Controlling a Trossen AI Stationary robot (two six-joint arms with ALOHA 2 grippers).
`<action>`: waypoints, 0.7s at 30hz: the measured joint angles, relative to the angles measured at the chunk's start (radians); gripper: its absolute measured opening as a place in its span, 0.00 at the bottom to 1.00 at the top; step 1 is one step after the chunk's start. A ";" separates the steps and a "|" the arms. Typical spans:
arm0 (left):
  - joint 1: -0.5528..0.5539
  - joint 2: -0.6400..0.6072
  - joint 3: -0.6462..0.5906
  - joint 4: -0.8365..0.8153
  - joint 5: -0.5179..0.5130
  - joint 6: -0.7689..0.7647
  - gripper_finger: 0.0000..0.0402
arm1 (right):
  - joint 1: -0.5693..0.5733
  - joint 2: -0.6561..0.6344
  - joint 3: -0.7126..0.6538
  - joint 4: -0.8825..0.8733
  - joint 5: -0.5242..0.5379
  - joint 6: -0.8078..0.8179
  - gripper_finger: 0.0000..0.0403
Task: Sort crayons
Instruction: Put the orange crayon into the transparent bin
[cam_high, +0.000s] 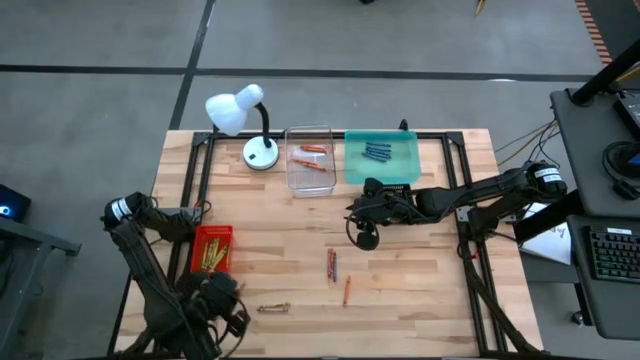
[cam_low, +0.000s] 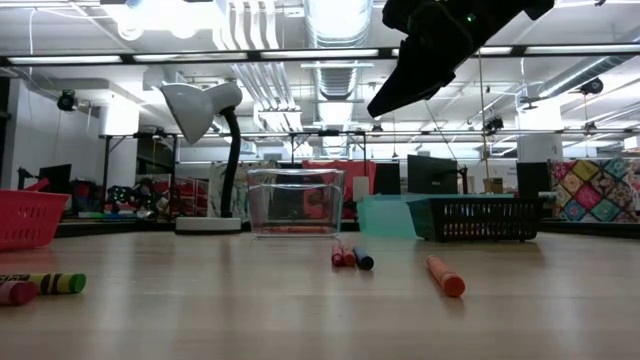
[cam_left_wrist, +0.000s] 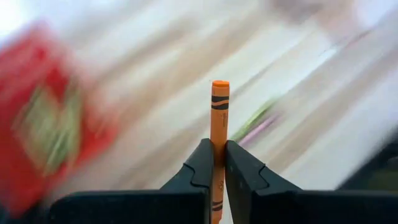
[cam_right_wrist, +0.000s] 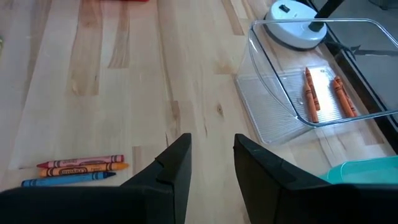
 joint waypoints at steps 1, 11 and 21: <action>0.003 0.000 0.023 0.003 -0.092 0.040 0.00 | 0.000 0.000 0.000 0.000 0.000 0.000 0.28; 0.183 -0.005 0.154 0.008 -0.463 0.709 0.00 | 0.000 0.000 0.000 0.000 -0.030 -0.034 0.26; 0.463 -0.047 0.122 0.019 -0.528 1.300 0.00 | 0.000 0.000 0.000 0.006 -0.075 -0.045 0.25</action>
